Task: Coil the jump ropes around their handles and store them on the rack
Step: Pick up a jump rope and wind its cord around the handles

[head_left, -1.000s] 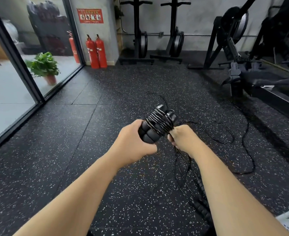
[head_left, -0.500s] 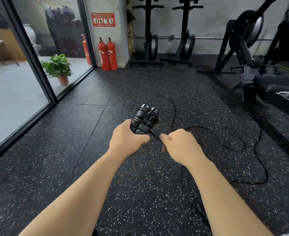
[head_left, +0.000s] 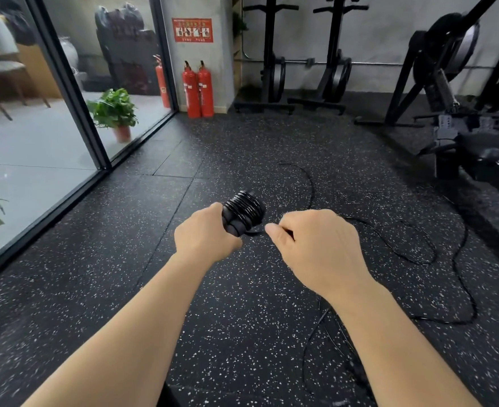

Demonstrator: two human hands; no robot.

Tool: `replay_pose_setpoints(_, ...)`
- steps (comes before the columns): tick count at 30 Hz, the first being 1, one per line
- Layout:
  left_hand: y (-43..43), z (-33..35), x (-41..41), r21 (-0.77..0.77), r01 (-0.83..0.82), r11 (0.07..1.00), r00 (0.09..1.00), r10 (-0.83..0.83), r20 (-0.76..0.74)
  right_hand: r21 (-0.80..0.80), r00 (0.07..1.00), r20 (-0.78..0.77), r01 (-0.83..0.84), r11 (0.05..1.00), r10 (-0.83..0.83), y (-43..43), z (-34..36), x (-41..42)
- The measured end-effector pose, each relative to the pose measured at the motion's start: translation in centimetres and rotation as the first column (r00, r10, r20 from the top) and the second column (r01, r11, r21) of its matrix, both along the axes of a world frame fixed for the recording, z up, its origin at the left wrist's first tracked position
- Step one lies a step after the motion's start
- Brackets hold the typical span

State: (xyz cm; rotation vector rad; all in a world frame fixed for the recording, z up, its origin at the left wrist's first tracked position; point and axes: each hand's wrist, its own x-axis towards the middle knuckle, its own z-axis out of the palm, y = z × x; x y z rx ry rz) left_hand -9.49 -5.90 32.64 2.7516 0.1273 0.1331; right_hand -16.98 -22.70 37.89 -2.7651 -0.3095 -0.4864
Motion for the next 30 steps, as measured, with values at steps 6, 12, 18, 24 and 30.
replay_pose_setpoints(6, -2.6, 0.0, -1.7, 0.441, 0.377, 0.815, 0.912, -0.408, -0.025, 0.085, 0.999, 0.010, -0.045, 0.995, 0.045, -1.1, 0.0, 1.5)
replay_pose_setpoints(12, -2.9, -0.1, -2.4, 0.400, 0.631, 0.665, 0.744, -0.664, -0.070, 0.254, 0.997, -0.067, -0.028, 0.967, 0.046, -3.1, -1.5, 3.5)
replay_pose_setpoints(18, -1.8, 0.1, -2.5, 0.067, 0.702, 0.709, 0.704, -0.705, 0.082, 0.412, 0.980, -0.184, 0.009, 0.911, 0.073, -4.9, -2.5, 4.6)
replay_pose_setpoints(24, -2.2, 1.0, -3.9, -0.166, 0.697, 0.698, 0.714, -0.697, 0.065, 0.679, 0.881, -0.385, 0.070, 0.731, 0.274, -5.8, -3.0, 4.7)
replay_pose_setpoints(30, -2.2, 0.9, -4.2, -0.366, 0.680, 0.636, 0.718, -0.680, 0.152, 0.678, 0.788, -0.503, 0.105, 0.728, 0.355, -5.6, -5.0, 5.0)
